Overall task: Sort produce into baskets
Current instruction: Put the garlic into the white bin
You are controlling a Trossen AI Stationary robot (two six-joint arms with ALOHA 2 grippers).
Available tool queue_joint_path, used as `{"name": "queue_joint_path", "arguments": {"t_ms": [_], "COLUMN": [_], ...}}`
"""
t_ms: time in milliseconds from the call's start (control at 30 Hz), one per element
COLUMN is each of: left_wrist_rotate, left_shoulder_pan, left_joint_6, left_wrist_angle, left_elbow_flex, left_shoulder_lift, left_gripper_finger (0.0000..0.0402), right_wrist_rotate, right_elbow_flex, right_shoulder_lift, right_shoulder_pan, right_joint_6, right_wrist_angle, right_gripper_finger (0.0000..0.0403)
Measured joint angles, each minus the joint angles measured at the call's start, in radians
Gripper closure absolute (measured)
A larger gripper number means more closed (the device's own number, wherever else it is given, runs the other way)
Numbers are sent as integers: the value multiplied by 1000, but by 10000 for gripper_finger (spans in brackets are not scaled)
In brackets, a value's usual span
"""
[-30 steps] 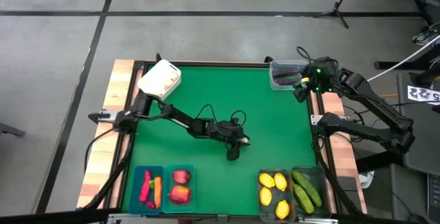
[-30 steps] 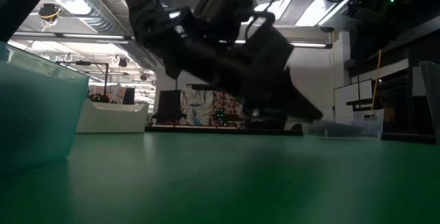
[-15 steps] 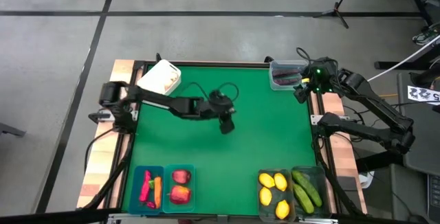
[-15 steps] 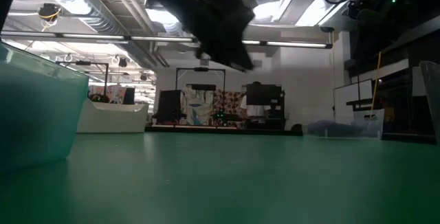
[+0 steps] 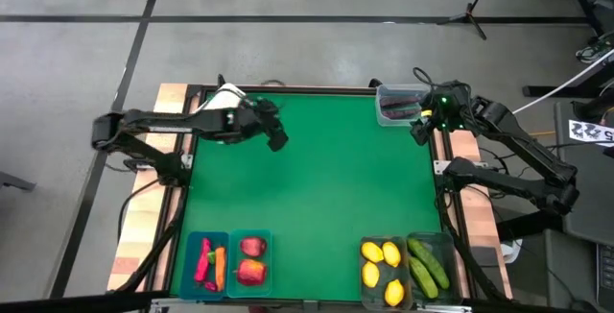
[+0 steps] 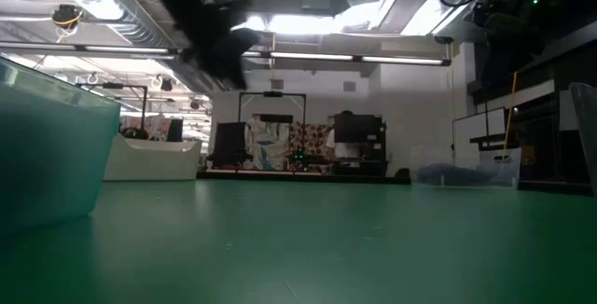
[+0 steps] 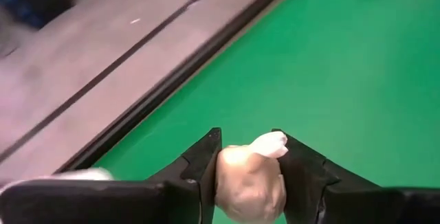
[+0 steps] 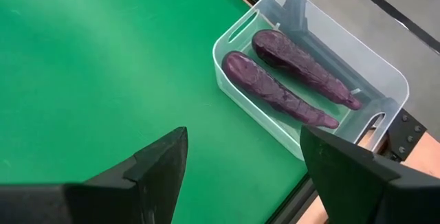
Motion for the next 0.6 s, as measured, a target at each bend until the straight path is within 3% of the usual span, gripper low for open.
{"name": "queue_joint_path", "arguments": {"t_ms": [300, 600], "left_wrist_rotate": [-119, -148], "left_shoulder_pan": [138, 263], "left_joint_6": [-159, -248], "left_wrist_angle": [90, 116], "left_elbow_flex": [-310, -419], "left_shoulder_lift": [-223, -279], "left_gripper_finger": [286, 286], "right_wrist_rotate": [1, 1], "right_elbow_flex": [0, 0], "right_shoulder_lift": [0, 0], "right_shoulder_pan": [0, 0], "right_joint_6": [-16, 2], "right_wrist_angle": [2, 2], "right_gripper_finger": [121, 121]}}
